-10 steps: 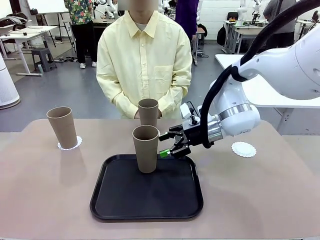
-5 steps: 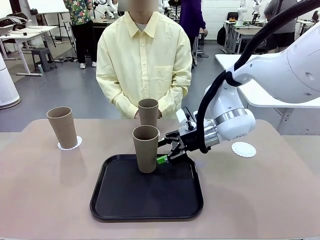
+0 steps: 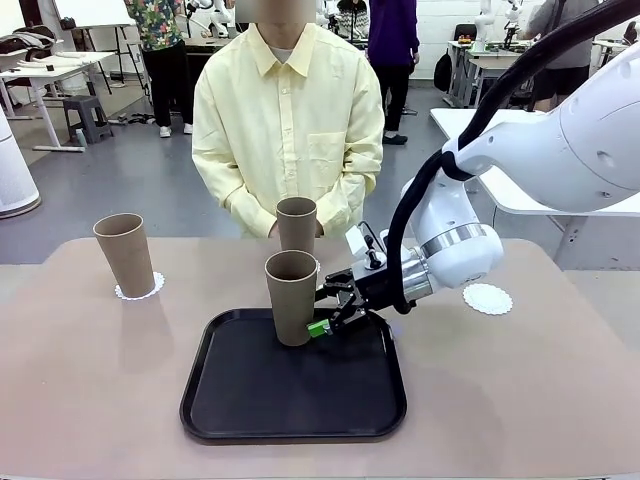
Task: Place coasters on the table and set cups on them.
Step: Take one Reusable plastic cup from the Flat Tray and place it on a coaster set by the human.
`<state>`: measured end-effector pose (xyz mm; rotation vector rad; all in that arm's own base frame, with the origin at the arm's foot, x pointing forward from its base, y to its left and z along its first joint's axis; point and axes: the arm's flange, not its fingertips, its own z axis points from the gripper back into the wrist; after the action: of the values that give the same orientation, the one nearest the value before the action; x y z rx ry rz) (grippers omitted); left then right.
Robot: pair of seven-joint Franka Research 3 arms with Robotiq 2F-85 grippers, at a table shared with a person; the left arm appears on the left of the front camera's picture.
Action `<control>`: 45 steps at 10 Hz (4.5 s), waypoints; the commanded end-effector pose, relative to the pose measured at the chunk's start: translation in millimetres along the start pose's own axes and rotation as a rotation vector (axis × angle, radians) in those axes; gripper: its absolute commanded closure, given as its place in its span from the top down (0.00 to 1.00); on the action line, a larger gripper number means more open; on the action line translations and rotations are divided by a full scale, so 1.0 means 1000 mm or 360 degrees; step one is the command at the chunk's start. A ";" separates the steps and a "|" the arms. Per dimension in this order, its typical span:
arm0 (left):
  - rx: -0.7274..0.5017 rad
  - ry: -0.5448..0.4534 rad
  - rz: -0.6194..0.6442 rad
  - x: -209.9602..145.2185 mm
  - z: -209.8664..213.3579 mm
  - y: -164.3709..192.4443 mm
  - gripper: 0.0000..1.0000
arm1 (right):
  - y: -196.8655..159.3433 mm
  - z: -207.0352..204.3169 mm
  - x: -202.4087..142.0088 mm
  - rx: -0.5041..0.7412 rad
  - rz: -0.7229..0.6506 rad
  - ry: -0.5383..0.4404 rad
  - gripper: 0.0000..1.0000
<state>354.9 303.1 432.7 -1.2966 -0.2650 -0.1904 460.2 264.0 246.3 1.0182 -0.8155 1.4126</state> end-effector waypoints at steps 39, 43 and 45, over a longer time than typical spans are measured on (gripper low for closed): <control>0.0003 -0.0005 0.0004 0.000 0.001 -0.002 1.00 | -0.006 0.243 0.116 -0.0637 0.0046 -0.0129 0.82; 0.0003 -0.0005 0.0004 0.000 0.001 -0.002 1.00 | -0.013 0.369 0.076 -0.0845 -0.0050 -0.0049 0.82; 0.0003 -0.0005 0.0004 0.000 0.001 -0.002 1.00 | -0.003 0.397 0.063 -0.0908 -0.0066 -0.0064 0.82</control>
<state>354.9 303.3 432.1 -1.2975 -0.2646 -0.1894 516.5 -75.4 454.6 0.5986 -1.1368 1.0267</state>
